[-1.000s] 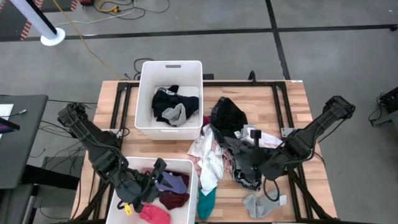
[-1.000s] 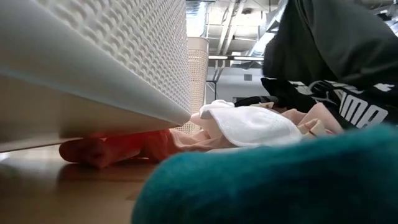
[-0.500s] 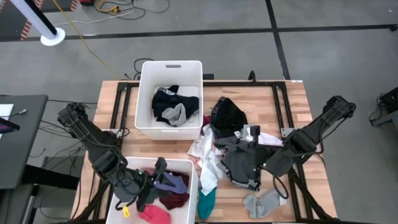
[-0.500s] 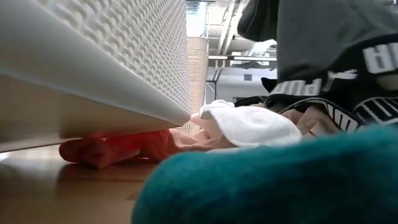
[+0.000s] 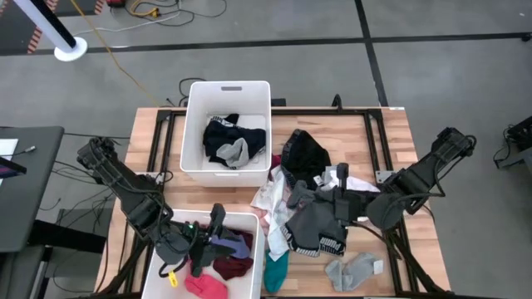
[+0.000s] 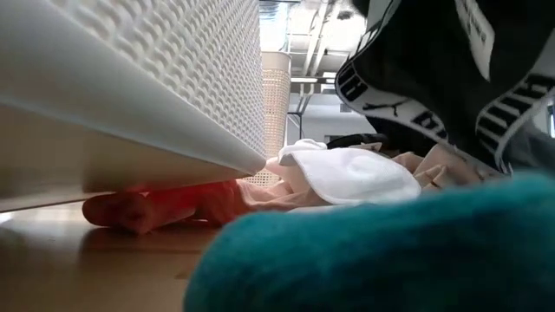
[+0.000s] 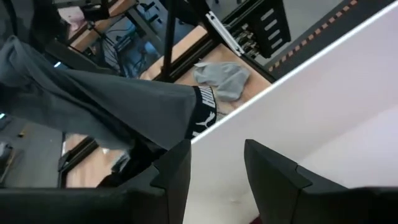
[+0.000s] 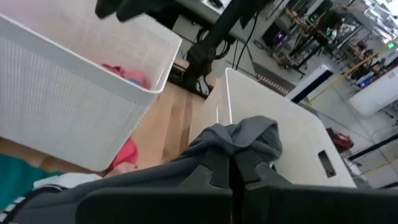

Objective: Sort clothes
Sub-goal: Put the gray underwear into the top white laundry bin

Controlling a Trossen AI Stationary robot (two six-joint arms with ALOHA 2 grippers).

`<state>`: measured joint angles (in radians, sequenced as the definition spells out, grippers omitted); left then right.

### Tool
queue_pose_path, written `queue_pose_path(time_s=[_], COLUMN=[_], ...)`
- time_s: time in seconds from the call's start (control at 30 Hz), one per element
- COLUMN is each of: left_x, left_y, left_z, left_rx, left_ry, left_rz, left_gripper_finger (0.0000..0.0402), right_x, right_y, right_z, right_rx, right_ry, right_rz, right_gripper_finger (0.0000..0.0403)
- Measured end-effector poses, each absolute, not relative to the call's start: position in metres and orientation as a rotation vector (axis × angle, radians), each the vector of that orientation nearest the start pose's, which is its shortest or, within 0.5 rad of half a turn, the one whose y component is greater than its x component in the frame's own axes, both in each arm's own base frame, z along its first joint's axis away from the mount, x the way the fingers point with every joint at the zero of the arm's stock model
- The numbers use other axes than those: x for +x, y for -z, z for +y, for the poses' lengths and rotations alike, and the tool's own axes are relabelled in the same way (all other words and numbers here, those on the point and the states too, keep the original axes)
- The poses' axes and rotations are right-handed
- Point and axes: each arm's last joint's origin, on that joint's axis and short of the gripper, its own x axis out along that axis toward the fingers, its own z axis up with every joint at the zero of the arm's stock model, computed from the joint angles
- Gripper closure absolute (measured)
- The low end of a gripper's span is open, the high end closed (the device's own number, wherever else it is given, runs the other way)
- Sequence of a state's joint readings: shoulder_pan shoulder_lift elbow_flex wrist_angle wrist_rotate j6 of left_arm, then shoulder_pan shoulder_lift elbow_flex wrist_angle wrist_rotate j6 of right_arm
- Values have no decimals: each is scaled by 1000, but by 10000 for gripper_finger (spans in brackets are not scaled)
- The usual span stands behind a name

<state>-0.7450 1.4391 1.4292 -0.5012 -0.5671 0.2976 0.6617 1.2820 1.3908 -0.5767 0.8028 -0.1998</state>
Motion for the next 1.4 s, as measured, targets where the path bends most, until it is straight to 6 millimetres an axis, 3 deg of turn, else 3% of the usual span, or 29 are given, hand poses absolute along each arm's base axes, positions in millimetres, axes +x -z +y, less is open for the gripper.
queue_pose_path(time_s=[0.53,0.93,1.07,1.4], left_x=[268,295,302,311], left_y=[-398,-401,-403,-413], left_z=[-174,-129,-117,-99], left_rx=[592,417,358,223], left_ry=[60,16,33,63], left_rz=[221,213,193,88], left_gripper_finger=[256,249,228,127], right_x=[219,209,205,203], right_y=[-435,-462,-471,-484], right_z=[144,148,150,150], right_rx=[-574,-621,-641,-680], right_ry=[100,77,68,45], right_rz=[220,122,87,13], right_gripper_finger=[403,403,403,403])
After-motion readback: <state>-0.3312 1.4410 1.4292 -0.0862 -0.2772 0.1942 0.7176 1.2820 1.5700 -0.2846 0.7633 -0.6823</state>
